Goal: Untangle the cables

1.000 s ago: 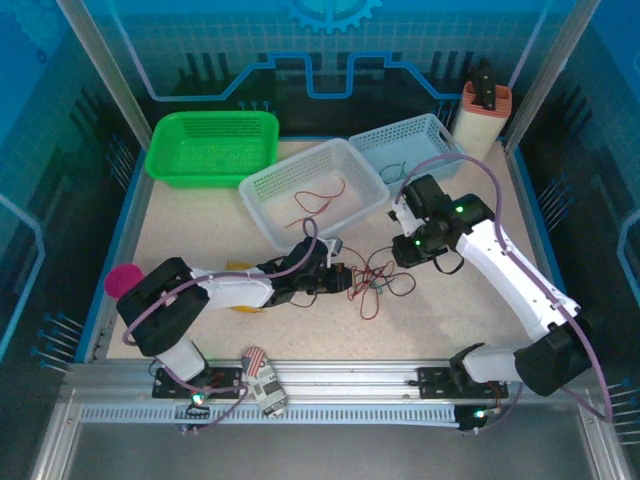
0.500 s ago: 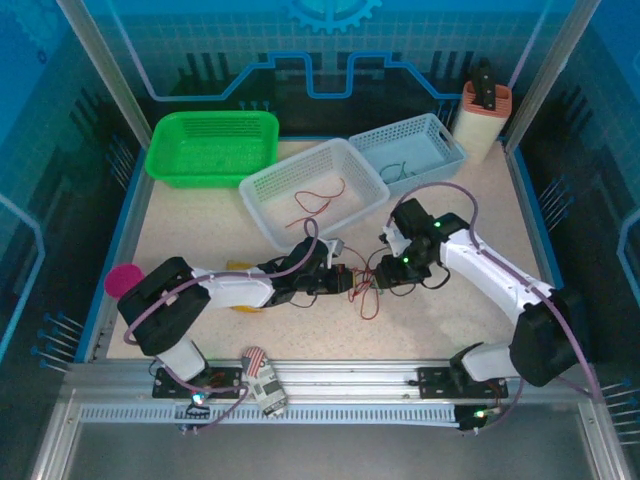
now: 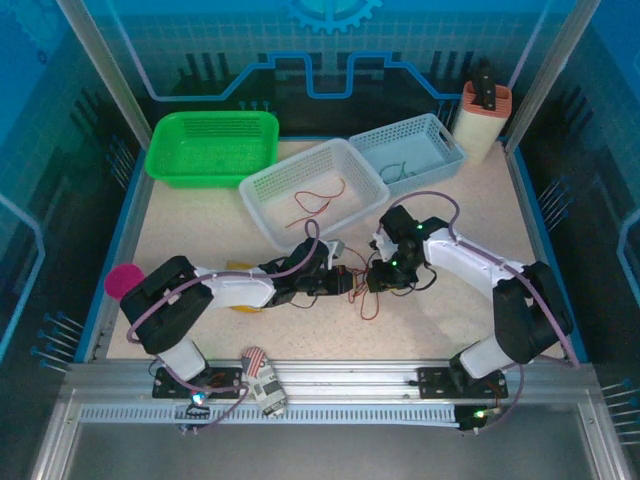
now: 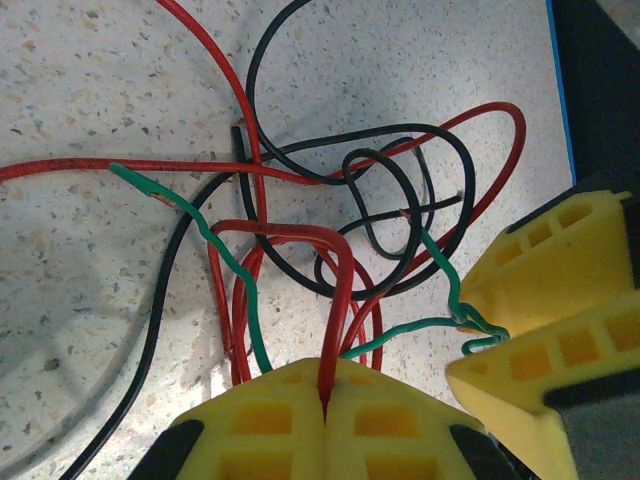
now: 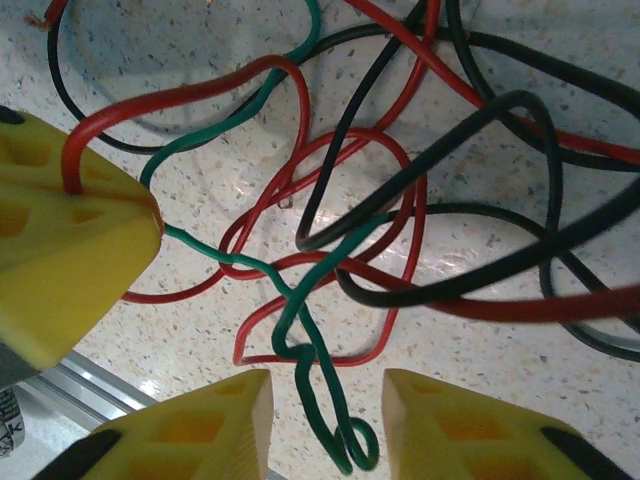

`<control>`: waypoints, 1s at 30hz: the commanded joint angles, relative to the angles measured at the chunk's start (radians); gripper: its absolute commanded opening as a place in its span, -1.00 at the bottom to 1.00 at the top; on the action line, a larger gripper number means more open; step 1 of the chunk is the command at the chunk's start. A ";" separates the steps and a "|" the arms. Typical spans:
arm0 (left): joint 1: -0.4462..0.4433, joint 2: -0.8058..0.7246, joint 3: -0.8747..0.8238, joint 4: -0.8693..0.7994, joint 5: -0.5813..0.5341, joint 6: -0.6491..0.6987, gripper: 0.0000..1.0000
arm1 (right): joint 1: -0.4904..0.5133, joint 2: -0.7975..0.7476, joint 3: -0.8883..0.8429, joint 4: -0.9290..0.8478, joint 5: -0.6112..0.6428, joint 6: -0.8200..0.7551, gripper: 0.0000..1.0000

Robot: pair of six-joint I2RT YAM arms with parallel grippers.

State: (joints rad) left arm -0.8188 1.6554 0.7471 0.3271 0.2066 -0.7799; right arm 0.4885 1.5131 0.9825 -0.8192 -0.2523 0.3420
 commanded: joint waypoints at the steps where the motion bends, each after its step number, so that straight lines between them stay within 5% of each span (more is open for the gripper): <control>1: 0.004 0.007 0.009 0.000 0.013 0.016 -1.00 | 0.014 0.015 0.004 0.014 -0.024 -0.002 -0.40; 10: 0.005 -0.002 0.014 -0.037 -0.013 0.017 -1.00 | 0.022 -0.051 0.012 -0.058 -0.007 -0.037 -1.00; 30: 0.022 -0.016 0.015 -0.072 -0.033 0.032 -1.00 | 0.051 -0.161 0.066 -0.233 -0.027 -0.122 -1.00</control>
State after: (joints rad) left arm -0.8059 1.6474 0.7490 0.2871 0.1867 -0.7792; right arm 0.5320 1.3834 1.0122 -0.9966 -0.2703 0.2462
